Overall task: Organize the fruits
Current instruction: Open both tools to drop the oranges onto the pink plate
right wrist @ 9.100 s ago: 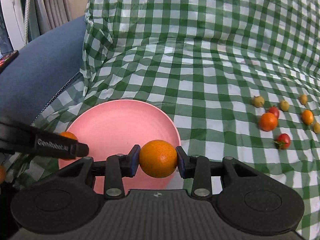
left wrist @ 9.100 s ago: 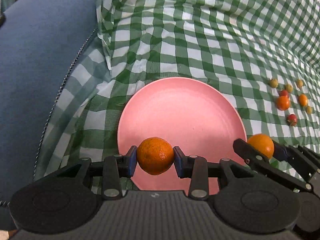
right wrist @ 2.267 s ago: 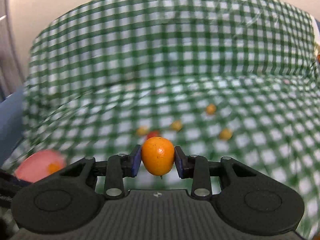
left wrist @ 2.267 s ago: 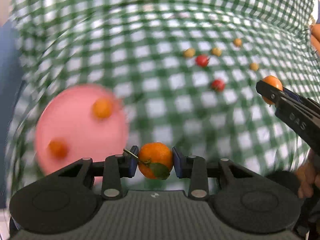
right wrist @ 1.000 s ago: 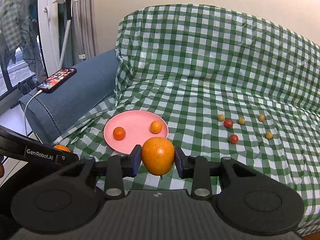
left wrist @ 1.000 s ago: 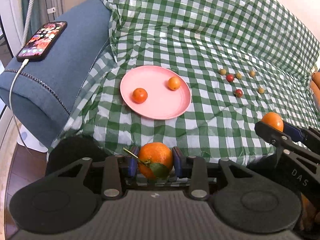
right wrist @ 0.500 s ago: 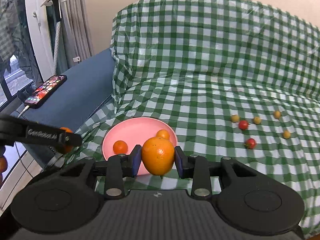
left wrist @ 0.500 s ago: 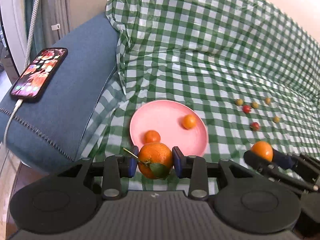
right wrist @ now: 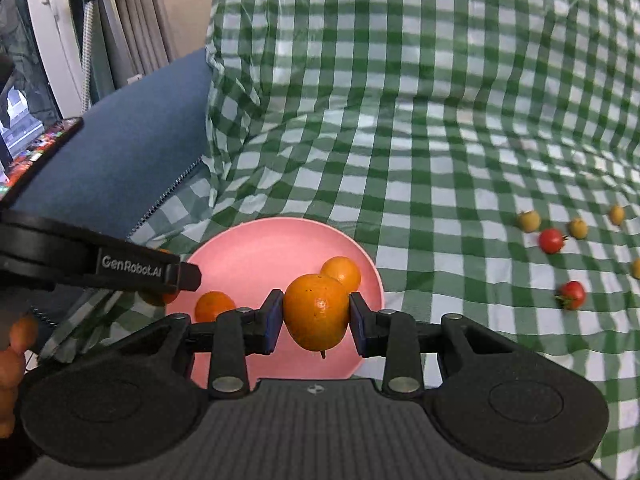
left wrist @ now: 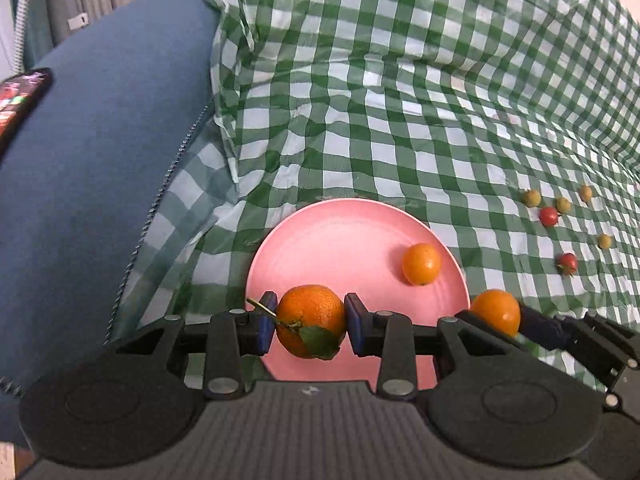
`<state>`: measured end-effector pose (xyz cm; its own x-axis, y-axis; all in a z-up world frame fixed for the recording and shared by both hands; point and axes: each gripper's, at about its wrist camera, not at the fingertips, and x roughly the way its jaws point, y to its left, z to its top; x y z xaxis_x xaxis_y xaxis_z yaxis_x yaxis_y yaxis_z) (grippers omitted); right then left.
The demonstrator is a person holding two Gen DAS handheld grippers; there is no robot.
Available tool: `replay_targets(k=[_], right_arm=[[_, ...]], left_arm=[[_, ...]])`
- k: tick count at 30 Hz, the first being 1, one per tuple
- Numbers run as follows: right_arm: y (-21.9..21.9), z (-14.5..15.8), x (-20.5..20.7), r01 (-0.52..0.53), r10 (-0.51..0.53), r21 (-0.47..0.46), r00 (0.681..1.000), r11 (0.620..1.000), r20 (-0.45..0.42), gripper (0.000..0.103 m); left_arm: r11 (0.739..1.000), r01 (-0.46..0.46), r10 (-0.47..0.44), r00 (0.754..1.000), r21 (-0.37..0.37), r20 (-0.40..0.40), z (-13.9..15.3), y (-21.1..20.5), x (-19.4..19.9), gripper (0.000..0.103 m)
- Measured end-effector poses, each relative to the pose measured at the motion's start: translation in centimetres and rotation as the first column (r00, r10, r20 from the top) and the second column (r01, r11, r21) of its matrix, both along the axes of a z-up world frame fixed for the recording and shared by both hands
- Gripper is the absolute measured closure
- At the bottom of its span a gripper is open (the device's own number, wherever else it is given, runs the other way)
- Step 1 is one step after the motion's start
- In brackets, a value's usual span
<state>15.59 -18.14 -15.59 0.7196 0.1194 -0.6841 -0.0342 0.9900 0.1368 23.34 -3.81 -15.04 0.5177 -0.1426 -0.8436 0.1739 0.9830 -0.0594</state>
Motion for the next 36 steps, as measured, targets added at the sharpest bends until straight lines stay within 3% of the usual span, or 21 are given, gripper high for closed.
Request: replay_targets(k=[10,18,19,21,23,29,31,36], right_arm=[[0.1,-2.9,2.4,-0.006,0.007,0.008,0.999,1.0,-0.053,0.067],[0.6,-3.9,3.2,-0.007,0.007,0.005,0.997,1.0,-0.072,0.067],[0.5,-3.9,3.1,-0.008,0.009,0.004,0.997,1.0,-0.072,0.067],[0.4,-3.8,3.1,-0.01,0.011,0.012,0.998,1.0,-0.069,0.066],[0.3,-3.3,3.1,-0.01,0.011,0.021,0.998,1.0,-0.054,0.05],[0.6,-0.7,1.9,-0.015,0.015,-0.009,1.0,1.0,-0.019,0.017],[0.9,0.1,0.5,-0.024,0.024,-0.005,0.999,1.0,-0.037,0.011],[1.9,1.2,-4.9,-0.046,0.044,-0.02,0.995,0.999,-0.092,0.009]], left_arm=[[1.0,0.016,-0.016,0.999,-0.002,-0.051,-2.9,-1.1,2.7,0.062],[1.0,0.031,-0.031,0.999,-0.002,-0.03,-3.1,-1.3,3.2,0.06],[0.999,0.039,-0.039,0.999,-0.004,-0.019,-3.0,-1.3,3.2,0.056],[0.998,0.052,-0.052,0.999,-0.022,-0.004,-2.5,-1.4,3.3,0.013],[0.998,0.053,-0.052,0.998,-0.044,0.035,-1.7,-1.2,2.9,0.001],[0.997,0.082,-0.08,0.991,-0.014,0.109,1.0,-0.9,0.2,0.0],[0.999,0.052,-0.05,0.992,-0.01,0.114,1.8,-0.3,-1.7,0.0],[0.998,-0.058,0.058,0.996,-0.005,0.067,2.5,1.8,-7.8,0.0]])
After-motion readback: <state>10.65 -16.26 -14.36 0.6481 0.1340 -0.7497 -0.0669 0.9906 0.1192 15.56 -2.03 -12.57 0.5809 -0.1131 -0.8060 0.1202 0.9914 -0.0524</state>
